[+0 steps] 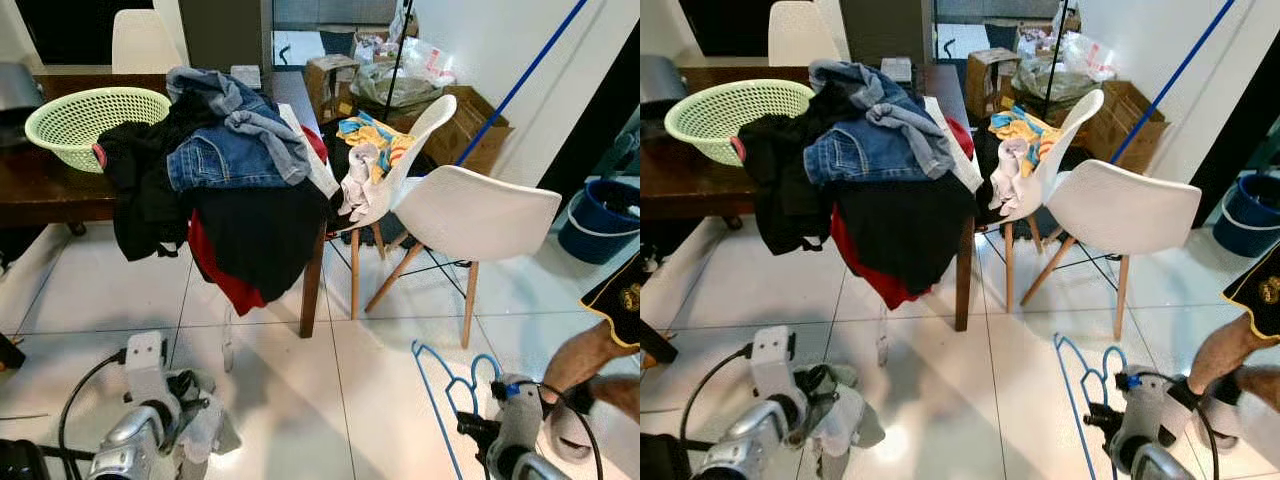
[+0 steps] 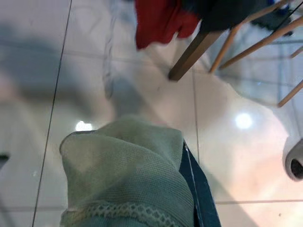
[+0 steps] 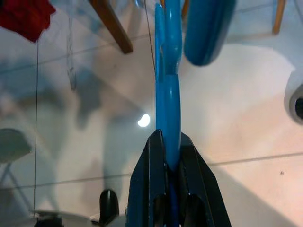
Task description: Hang hanger
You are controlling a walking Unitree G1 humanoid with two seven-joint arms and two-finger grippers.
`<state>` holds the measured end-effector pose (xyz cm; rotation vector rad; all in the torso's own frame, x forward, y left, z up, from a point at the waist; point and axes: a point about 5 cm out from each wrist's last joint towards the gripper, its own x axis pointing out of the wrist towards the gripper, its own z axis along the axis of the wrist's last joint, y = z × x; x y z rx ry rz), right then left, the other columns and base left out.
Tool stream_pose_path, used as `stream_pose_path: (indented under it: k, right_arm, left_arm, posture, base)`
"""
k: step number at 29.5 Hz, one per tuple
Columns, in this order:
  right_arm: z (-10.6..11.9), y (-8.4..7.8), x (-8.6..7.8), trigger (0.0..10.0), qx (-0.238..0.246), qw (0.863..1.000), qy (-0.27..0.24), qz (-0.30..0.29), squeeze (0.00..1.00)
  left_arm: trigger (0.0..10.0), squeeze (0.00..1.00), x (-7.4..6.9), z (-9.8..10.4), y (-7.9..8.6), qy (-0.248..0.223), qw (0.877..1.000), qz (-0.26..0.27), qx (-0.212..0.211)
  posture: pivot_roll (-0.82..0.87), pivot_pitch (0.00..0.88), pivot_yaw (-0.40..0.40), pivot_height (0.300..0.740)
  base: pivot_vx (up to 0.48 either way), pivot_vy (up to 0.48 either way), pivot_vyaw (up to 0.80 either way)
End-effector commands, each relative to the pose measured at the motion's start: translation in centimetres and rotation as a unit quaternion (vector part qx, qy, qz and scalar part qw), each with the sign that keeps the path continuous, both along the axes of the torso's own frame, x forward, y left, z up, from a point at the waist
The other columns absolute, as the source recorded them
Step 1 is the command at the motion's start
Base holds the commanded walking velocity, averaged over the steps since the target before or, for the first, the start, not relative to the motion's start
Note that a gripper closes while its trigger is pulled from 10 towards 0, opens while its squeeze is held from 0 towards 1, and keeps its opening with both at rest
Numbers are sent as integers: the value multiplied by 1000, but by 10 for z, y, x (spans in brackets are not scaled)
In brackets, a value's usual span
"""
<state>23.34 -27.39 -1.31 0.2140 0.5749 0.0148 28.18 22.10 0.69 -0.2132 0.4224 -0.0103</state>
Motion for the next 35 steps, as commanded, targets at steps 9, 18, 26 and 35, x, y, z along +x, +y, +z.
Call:
stream_pose_path:
  k: [9,18,26,35]
  right_arm:
    - [0,-1,9,10000,-8,1000,8,-16,0]
    - [-1,3,10,10000,-5,1000,4,-9,0]
    - [-4,0,2,10000,-2,1000,-1,-10,0]
    - [-8,-5,-7,10000,-2,1000,-1,-16,0]
  left_arm:
    - [10000,0,7,-1,-3,14,1000,5,-7]
    - [10000,0,6,-1,3,13,1000,8,-4]
    - [10000,0,2,-4,1,12,1000,-11,-1]
    - [10000,0,-5,-8,2,6,1000,-12,-2]
  posture:
    - [78,0,-26,740]
    - [79,0,-16,740]
    - [63,53,-4,740]
    - [80,72,-36,740]
  base:
    - [0,0,0]
    - [0,0,0]
    - [0,0,0]
    - [0,0,0]
